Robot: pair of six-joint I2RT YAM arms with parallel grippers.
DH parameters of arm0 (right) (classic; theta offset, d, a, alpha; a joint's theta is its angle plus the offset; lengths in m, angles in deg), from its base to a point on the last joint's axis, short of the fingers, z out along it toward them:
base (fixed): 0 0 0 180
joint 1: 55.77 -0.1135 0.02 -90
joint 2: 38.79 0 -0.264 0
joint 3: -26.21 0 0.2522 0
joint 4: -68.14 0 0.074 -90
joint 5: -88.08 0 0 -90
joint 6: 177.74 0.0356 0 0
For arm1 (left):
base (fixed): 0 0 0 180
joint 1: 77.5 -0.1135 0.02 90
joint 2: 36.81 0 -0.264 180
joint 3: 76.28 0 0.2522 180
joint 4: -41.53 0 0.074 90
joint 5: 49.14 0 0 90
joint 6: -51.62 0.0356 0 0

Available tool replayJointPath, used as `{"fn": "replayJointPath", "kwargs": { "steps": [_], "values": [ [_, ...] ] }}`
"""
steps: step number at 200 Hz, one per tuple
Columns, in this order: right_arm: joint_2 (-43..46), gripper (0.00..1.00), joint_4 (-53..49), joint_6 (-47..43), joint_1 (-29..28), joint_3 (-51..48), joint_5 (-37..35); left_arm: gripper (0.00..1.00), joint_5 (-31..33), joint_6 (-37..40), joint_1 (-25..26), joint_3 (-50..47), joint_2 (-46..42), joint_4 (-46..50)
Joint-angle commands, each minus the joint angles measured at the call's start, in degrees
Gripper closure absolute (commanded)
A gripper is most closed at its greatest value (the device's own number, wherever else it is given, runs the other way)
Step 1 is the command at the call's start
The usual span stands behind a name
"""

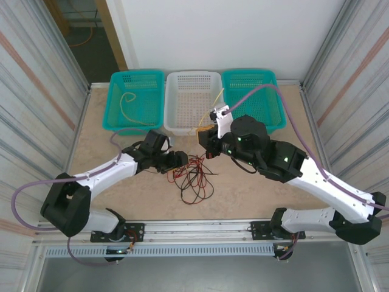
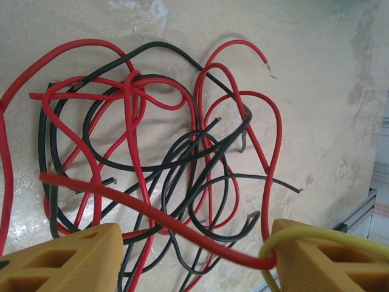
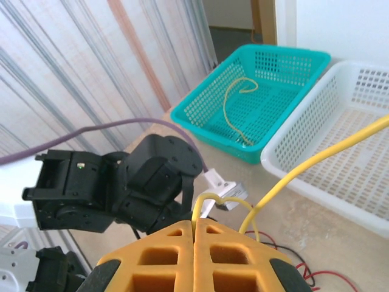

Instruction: Untangle the cables

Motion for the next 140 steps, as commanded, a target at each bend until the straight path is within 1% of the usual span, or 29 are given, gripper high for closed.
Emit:
{"fn": "replayJointPath", "kwargs": {
  "steps": [1, 34, 86, 90, 104, 123, 140],
  "values": [
    [2.5, 1.0, 1.0, -3.4, 0.1, 3.5, -3.3, 0.31, 0.9, -0.9, 0.1, -1.2, 0.5, -0.3],
    [4.4, 1.0, 1.1, -5.1, 0.7, 5.1, -5.9, 0.27, 2.0, -0.5, 0.1, -1.5, 0.2, 0.4],
    [7.2, 1.0, 1.4, -6.6, 1.4, 7.0, -6.4, 0.29, 2.4, -1.3, -0.4, -3.4, 1.3, -0.9],
    [8.8, 1.0, 1.5, -6.7, 1.3, 7.1, -6.4, 0.29, 2.4, -1.3, -0.4, -3.6, 1.4, -1.1],
    [10.1, 1.0, 1.6, -7.0, 1.4, 7.2, -6.7, 0.3, 2.4, -1.5, -0.7, -4.3, 1.9, -1.9],
    [11.3, 1.0, 1.6, -7.4, 1.5, 7.3, -7.1, 0.33, 1.4, -2.1, -1.2, -5.0, 2.2, -2.7],
    [11.4, 1.0, 1.1, -7.2, 1.5, 7.1, -7.1, 0.32, 0.1, -2.2, -1.4, -4.6, 1.0, -2.6]
  ]
}}
